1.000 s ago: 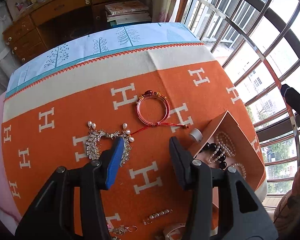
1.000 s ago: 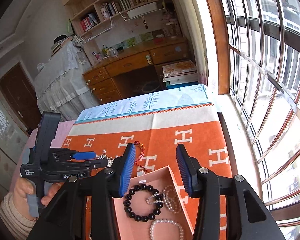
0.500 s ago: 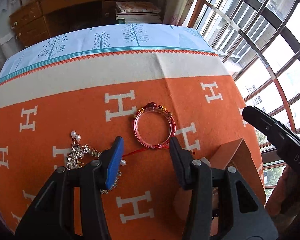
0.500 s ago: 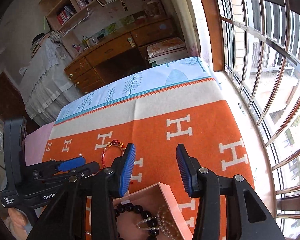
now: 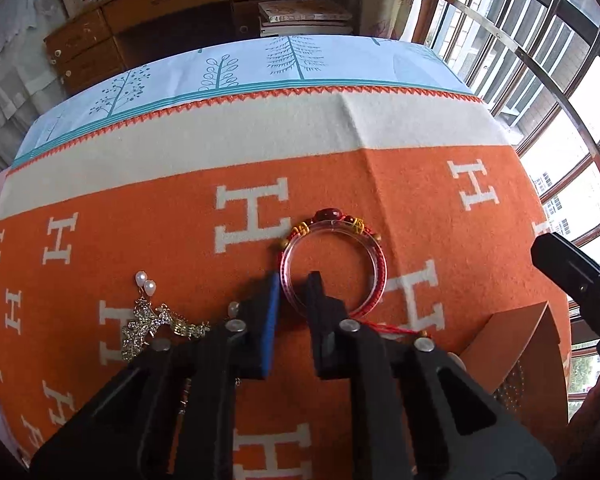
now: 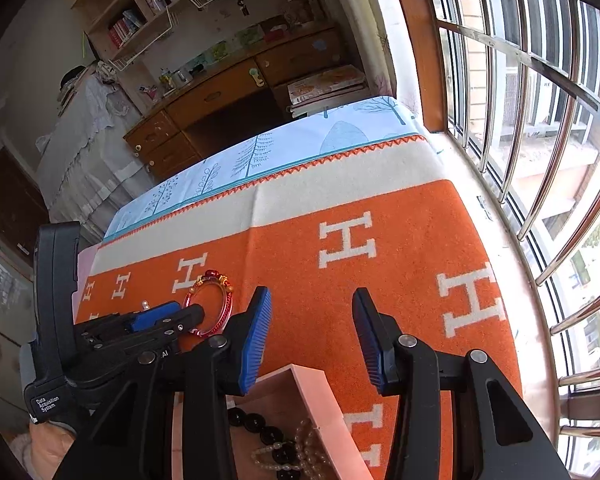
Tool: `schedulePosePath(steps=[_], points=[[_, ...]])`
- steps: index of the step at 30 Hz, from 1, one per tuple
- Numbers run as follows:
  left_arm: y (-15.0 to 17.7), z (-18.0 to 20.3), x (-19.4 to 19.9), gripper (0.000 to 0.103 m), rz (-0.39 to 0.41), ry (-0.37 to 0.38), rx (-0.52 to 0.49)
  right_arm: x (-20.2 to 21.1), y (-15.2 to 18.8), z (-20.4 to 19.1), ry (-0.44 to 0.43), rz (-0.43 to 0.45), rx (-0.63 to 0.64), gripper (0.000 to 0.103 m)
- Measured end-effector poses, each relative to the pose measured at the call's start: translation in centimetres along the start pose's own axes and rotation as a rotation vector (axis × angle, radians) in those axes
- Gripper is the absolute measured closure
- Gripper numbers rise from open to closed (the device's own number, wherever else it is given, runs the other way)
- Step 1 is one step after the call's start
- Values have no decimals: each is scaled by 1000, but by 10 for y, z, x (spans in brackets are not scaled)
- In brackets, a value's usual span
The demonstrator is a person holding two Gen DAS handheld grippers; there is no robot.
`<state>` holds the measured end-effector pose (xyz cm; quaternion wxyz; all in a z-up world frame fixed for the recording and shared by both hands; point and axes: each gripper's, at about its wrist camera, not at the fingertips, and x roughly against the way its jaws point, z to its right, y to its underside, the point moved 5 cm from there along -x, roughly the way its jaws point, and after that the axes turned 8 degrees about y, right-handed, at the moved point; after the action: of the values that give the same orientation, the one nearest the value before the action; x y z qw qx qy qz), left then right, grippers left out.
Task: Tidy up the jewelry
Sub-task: 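Carry the red string bracelet into the pink box and open the left tool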
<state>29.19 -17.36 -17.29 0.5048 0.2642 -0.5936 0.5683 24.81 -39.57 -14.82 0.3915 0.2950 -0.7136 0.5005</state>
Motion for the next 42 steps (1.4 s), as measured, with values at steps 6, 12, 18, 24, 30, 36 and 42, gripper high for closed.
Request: schedulePosePath(steps=[6,12,18,24,30,36,42], points=[[1,0,30,99,35,57,23,7,7,8,-4,4,-22,60],[0,20,118,99,157,111,-56,41,13,6,-17,35,-14,60],[14,52,185,99,227,155,-142,101,12,-1,-45,134,1,60],[39,82,220,99,248,190,-196,161,21,-4,-59,212,12,60],[61,98,220,99,223,202,-218,196,47,-5,-40,239,20,60],[80,103,182,99,147,191,-226,211,78,8,-42,236,-28,60],[105,102,118,99,42,152,-230,186,111,33,-21,188,-103,60]])
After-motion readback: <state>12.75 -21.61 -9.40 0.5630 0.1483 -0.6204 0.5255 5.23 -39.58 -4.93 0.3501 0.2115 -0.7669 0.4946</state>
